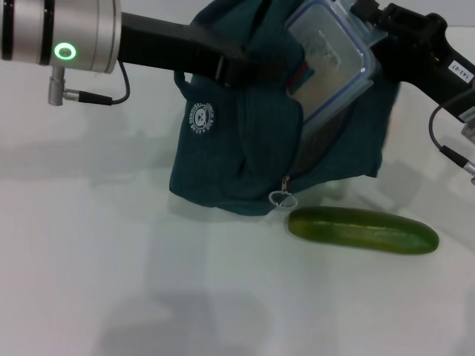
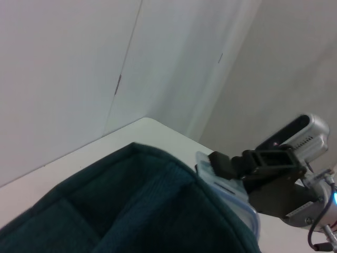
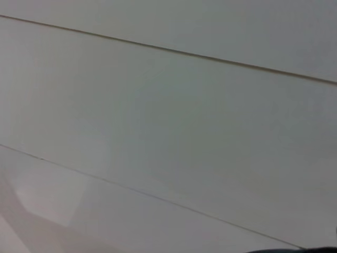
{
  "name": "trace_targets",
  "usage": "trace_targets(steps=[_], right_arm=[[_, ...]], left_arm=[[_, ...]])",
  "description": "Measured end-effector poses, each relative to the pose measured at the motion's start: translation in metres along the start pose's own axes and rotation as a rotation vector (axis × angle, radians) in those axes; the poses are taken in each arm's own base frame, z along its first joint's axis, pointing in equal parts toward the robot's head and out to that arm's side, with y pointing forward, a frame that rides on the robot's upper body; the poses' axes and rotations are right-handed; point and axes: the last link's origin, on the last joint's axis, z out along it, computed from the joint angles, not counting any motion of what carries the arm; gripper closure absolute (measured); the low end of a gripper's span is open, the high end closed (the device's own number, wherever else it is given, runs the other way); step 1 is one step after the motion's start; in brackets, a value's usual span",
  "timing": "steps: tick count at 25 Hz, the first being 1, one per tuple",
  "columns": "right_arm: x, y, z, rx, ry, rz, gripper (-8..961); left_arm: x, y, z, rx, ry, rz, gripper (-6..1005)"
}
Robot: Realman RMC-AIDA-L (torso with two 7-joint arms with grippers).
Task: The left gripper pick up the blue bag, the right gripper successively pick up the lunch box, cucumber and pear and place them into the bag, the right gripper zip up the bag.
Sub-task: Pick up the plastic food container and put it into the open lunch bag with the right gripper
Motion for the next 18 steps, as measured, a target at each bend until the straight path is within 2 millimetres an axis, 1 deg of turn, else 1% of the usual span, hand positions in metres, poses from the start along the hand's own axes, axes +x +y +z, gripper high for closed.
trace_targets(steps=[6,11,18], right_arm=[[0.000,-0.004,0.004,0.029,0.006,-0.002,857],[0.005,-0.009,0.013,0.066,0.044,0.004,857],[0.005,-0.016,0.017,0.119,0.063,-0.010,856]], left_arm=[[0.001,0.001,-0.001,-0.005,0.011,0.019,958],[0.002,-0.001,-0.004,-0.004,0.033,0.036,958],[-0.008,-0.009,0.006,-0.029,0.024,-0.022,958]])
